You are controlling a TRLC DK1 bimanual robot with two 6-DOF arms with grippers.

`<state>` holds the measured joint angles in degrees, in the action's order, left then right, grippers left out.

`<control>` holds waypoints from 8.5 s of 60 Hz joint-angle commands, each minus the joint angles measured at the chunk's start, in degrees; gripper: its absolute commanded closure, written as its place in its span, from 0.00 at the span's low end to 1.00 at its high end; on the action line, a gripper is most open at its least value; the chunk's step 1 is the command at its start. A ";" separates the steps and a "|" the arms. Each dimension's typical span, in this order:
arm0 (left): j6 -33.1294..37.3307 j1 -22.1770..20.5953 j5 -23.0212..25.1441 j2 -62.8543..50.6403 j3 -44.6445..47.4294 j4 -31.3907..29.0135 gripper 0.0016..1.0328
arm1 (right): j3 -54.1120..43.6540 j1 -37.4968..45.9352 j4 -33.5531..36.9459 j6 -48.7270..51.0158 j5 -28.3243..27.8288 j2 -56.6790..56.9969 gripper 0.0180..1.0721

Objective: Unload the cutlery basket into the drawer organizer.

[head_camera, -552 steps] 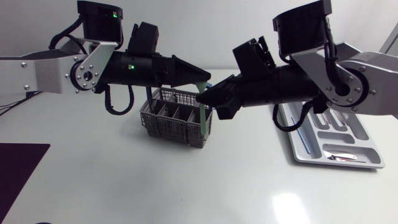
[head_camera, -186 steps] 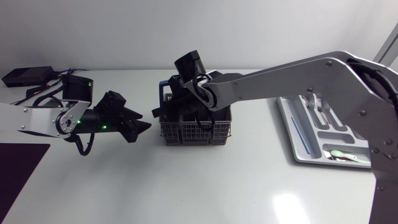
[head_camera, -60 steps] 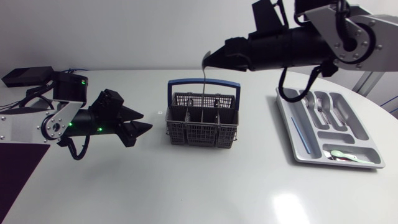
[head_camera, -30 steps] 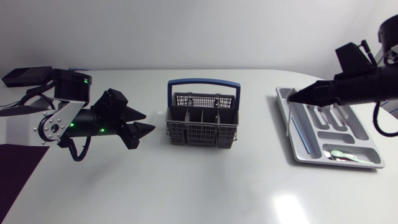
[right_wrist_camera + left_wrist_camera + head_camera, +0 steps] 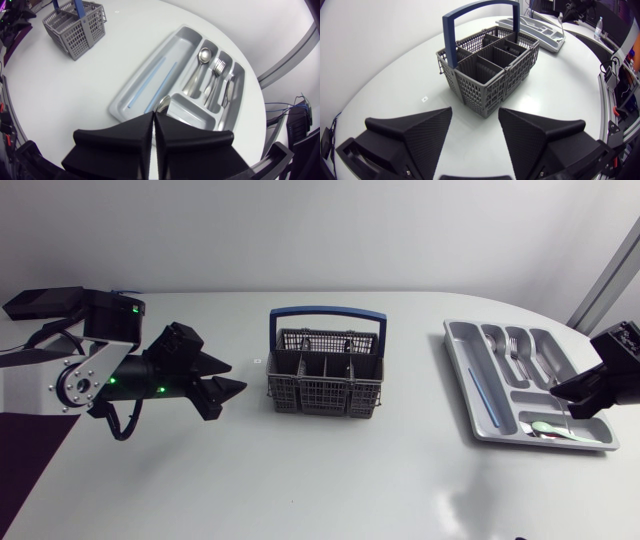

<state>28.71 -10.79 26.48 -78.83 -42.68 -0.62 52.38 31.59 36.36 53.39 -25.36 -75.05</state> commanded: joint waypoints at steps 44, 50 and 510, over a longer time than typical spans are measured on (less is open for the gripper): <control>0.03 -1.34 -3.28 3.68 -0.04 -3.07 0.36 | -6.94 8.04 -19.22 16.31 9.02 -12.67 0.15; -0.06 -1.34 -3.28 2.89 -0.74 -3.07 0.36 | -7.91 6.73 -18.61 14.91 9.02 -7.75 0.09; -28.71 10.79 -26.48 78.83 42.68 0.62 0.04 | -52.38 -31.59 -36.36 -53.39 25.36 75.05 0.05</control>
<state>1.43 0.30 0.49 -0.36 -2.22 0.60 1.15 0.40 1.02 1.48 -0.54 -0.25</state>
